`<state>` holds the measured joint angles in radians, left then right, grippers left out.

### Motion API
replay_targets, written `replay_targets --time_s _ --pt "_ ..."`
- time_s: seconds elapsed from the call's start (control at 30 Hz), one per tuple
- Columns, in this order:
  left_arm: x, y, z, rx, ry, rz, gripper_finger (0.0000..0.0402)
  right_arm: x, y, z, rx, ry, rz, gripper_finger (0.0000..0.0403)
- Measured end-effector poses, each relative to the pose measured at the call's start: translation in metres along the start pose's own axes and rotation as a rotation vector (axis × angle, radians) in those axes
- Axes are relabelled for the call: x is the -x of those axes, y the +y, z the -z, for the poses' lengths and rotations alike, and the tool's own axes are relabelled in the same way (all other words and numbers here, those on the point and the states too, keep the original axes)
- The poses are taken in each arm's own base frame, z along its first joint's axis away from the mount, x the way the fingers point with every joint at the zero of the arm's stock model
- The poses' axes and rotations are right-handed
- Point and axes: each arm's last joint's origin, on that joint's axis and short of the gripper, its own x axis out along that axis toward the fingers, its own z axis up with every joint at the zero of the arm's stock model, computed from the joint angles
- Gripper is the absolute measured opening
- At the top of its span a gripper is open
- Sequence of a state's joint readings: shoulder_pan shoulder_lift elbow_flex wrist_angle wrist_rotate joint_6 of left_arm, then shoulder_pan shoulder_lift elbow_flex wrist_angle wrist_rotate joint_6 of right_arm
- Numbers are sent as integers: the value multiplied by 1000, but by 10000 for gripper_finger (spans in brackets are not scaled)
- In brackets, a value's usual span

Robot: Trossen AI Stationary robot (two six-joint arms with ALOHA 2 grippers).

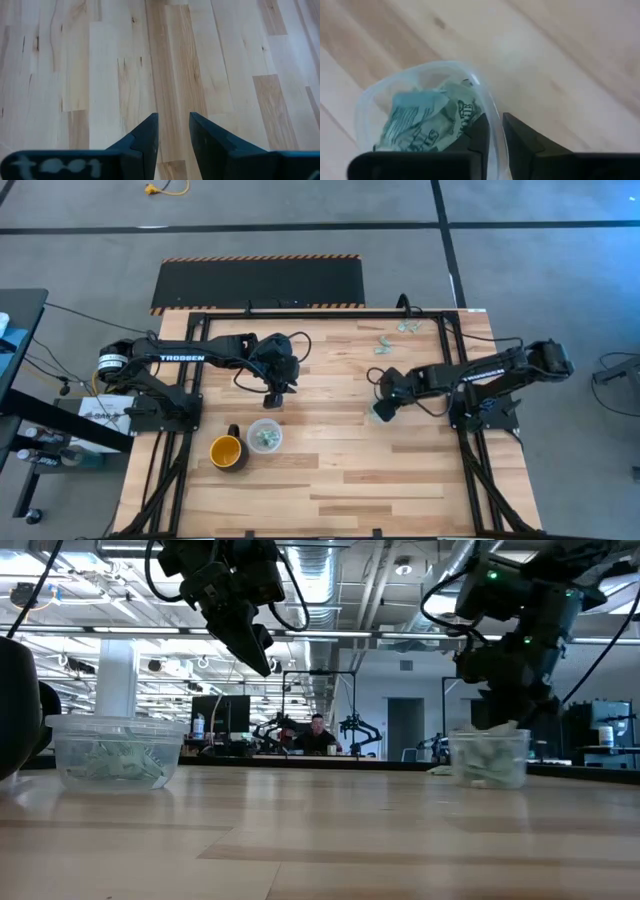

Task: Pick and place Stevia / Truvia into bins
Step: Move the square transparent container to the top right of the table

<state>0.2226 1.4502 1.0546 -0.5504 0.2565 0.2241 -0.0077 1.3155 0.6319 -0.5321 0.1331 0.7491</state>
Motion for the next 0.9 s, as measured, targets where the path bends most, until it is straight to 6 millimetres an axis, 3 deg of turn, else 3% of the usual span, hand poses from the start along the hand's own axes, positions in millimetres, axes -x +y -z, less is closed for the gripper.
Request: replay_targets --time_s 0.27,0.47,0.9 --pt "0 1 -3 -15 -26 -6 98 -6 -20 -27 -24 -87 4 19" --pt "0 1 -3 -16 -27 -6 98 -7 -34 -45 -32 -161 -23 38" --pt "0 1 -3 -16 -25 -6 98 -4 -36 -50 49 -141 -82 50"
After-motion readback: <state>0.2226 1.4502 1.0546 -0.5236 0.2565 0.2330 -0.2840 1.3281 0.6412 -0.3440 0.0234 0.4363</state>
